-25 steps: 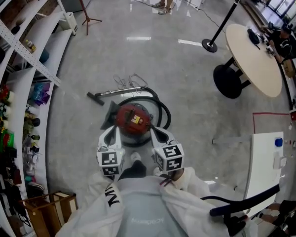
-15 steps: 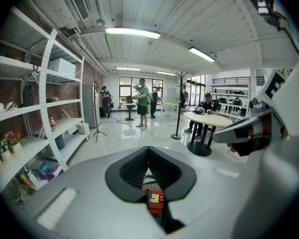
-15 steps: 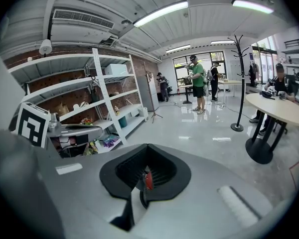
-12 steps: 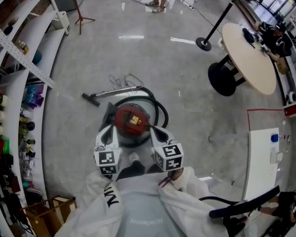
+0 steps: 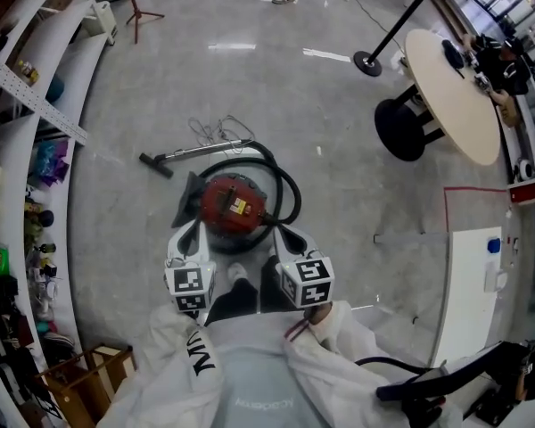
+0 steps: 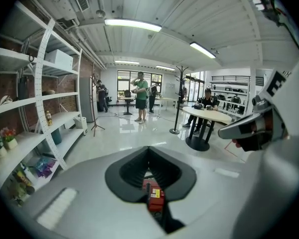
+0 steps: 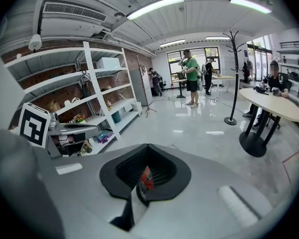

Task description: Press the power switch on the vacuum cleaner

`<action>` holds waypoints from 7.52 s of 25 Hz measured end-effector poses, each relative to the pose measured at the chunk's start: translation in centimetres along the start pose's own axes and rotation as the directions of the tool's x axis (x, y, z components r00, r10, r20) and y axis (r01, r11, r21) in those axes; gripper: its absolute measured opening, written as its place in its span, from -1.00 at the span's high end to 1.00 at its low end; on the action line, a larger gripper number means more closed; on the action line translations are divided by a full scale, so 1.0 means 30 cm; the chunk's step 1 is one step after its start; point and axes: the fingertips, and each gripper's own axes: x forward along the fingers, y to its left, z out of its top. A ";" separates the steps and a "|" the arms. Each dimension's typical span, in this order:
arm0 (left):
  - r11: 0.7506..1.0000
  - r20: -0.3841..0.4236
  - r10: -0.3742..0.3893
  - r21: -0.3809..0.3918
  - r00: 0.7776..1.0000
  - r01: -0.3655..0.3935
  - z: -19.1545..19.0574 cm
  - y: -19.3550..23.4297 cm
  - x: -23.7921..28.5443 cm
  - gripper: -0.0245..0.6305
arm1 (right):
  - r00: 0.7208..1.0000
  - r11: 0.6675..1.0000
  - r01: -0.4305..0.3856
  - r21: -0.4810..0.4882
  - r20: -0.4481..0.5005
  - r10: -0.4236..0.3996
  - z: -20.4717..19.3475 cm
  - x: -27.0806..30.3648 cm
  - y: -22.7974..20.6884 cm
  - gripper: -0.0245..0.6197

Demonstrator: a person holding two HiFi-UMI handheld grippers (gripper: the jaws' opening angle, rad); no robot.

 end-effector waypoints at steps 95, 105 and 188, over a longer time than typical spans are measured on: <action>0.989 -0.522 -0.115 -0.140 0.845 0.049 -1.089 -0.291 0.815 0.93 | 0.961 0.992 -0.008 0.125 -0.275 0.043 -0.648 0.696 -0.475 0.92; 0.992 -0.548 -0.106 -0.119 0.830 0.048 -1.107 -0.298 0.826 0.93 | 0.961 0.990 0.000 0.143 -0.275 0.040 -0.653 0.700 -0.493 0.92; 0.989 -0.581 -0.101 -0.150 0.808 0.016 -1.144 -0.289 0.807 0.93 | 0.948 0.990 -0.006 0.143 -0.313 0.051 -0.693 0.720 -0.491 0.92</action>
